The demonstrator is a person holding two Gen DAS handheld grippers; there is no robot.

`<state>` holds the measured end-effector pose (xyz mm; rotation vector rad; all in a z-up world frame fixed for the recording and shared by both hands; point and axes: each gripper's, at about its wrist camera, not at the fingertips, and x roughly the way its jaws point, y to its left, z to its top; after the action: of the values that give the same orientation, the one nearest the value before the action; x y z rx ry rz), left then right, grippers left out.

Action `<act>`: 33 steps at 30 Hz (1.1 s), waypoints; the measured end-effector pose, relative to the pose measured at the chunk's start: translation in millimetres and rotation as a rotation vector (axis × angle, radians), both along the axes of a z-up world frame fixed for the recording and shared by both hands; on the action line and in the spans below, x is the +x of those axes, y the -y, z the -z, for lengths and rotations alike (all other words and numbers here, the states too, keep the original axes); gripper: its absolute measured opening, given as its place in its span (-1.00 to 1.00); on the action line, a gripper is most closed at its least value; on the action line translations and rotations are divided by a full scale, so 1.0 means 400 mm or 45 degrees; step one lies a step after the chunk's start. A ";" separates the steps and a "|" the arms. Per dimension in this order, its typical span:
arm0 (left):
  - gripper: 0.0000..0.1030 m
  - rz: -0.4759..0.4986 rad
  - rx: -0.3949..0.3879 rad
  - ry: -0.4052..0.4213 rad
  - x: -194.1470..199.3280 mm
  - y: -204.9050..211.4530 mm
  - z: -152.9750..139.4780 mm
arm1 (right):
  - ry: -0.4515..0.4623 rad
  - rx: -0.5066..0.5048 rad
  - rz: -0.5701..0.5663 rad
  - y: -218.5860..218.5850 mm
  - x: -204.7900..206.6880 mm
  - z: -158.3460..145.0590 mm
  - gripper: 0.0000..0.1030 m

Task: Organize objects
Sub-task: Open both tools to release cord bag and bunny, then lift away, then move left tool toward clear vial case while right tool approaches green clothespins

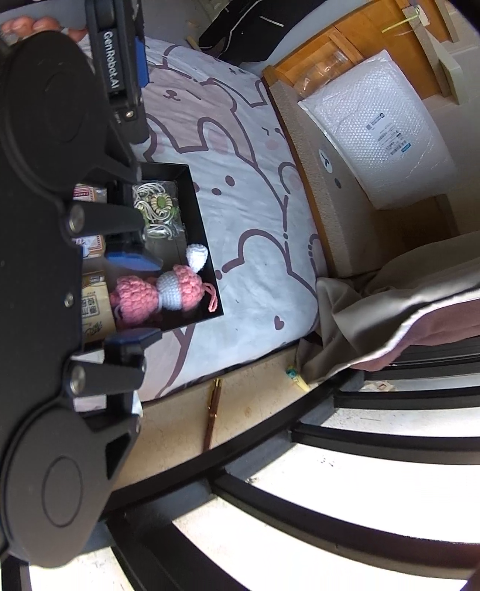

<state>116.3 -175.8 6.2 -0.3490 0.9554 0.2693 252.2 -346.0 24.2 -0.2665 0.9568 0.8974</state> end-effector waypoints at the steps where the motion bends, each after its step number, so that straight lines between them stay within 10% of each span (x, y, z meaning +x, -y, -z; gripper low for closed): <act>1: 0.63 -0.002 0.003 0.006 -0.007 0.002 -0.005 | 0.011 0.002 -0.001 0.007 -0.005 -0.005 -0.22; 14: 0.76 0.004 0.063 0.068 -0.085 0.030 -0.056 | 0.094 0.038 0.018 0.086 -0.054 -0.053 0.07; 33: 1.00 -0.019 0.121 0.081 -0.140 0.019 -0.061 | 0.243 -0.021 0.067 0.120 -0.097 -0.069 1.00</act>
<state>60.3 -183.4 30.4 -0.2762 0.8749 0.3142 213.2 -394.0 51.8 -0.3337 0.7909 0.8012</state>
